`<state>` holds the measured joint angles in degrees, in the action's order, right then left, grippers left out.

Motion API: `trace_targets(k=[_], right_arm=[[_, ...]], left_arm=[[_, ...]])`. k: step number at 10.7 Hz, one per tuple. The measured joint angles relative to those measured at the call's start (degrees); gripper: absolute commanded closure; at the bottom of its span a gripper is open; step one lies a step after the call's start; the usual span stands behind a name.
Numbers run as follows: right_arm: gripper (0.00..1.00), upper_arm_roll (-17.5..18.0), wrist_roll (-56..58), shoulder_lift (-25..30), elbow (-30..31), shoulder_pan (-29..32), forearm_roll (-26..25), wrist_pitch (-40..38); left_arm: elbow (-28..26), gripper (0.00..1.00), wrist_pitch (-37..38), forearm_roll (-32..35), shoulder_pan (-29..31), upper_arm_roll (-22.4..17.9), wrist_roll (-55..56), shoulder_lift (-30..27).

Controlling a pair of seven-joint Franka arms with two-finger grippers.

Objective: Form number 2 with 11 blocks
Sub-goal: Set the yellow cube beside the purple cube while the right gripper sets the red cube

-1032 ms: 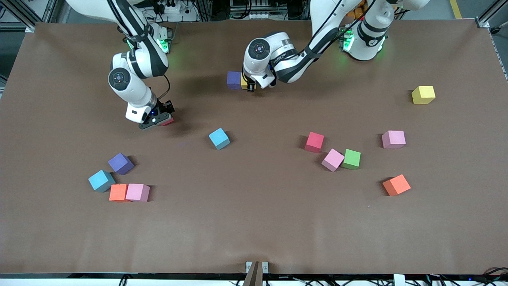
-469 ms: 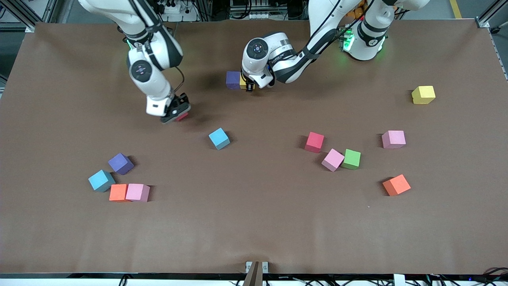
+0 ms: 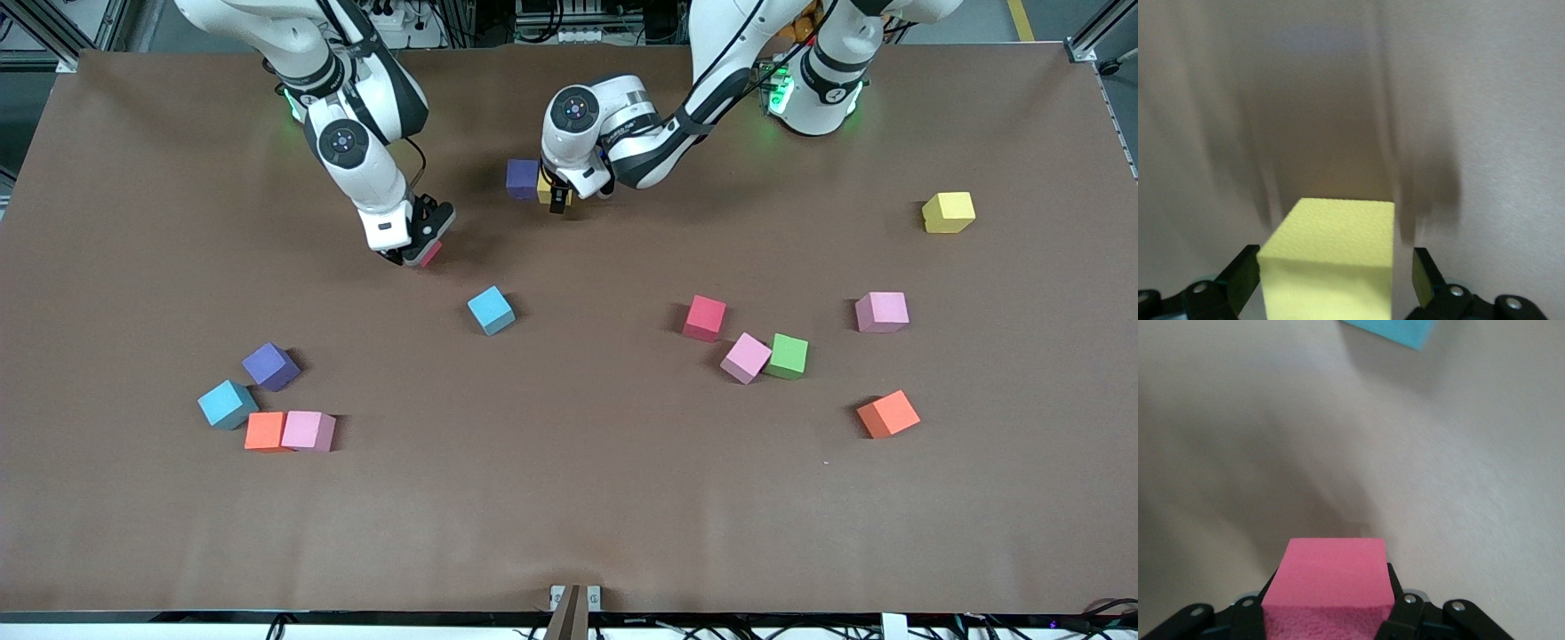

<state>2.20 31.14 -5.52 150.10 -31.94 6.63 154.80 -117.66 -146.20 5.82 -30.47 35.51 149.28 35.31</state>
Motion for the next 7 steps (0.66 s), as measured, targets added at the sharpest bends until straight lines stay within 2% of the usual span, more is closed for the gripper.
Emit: trace_targets(k=[4, 7], right_arm=[[0.95, 0.1, 5.7, 0.0, -1.1, -7.3, 0.0, 0.0], [0.96, 0.1, 6.6, 0.0, -1.1, -12.0, 0.0, -0.2]], left_arm=[[0.7, 0.0, 6.7, 0.1, 2.5, 0.5, -4.8, -4.3], [0.8, 0.0, 13.4, 0.1, 6.8, 2.3, -10.1, -8.3]])
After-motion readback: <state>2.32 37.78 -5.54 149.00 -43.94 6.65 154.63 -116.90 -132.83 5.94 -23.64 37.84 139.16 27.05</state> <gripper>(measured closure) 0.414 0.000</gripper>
